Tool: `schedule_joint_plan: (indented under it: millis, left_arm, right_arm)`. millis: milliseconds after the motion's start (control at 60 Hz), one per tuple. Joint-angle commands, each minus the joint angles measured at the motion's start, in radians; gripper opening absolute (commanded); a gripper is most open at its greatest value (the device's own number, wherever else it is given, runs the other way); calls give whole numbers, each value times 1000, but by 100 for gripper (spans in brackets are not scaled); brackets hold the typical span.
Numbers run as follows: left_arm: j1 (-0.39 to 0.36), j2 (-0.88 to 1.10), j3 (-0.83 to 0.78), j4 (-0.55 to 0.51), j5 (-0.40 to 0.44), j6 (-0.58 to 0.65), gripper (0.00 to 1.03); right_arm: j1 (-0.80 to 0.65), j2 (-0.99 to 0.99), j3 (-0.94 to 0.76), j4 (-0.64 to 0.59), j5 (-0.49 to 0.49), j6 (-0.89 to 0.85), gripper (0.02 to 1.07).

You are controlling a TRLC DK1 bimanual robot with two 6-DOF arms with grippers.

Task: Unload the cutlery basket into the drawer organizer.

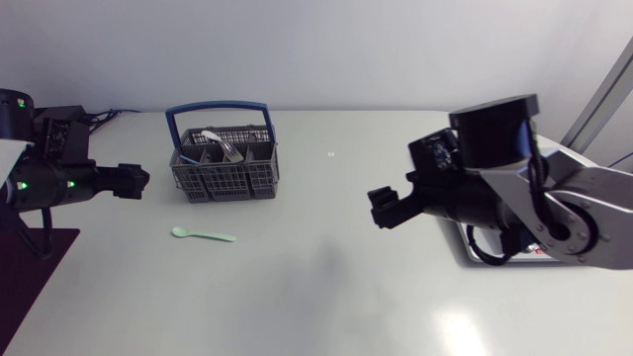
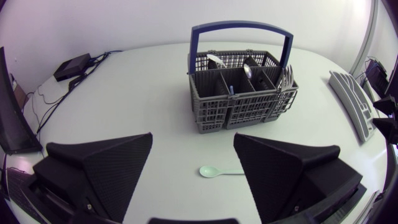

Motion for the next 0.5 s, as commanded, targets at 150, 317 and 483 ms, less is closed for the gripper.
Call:
schedule_joint_plan:
  millis: [150,317,483]
  left_arm:
    - [86,166,135,-30,123,63,91]
    - [106,209,155,-1,171,84,91]
    - [111,255,172,32,186,90,91]
  right_arm:
    - [72,228,176,-71,-97,-70,102]
    - [153,400,351,-202,-103,-196,102]
    - [215,529,448,-197,-112,-264,102]
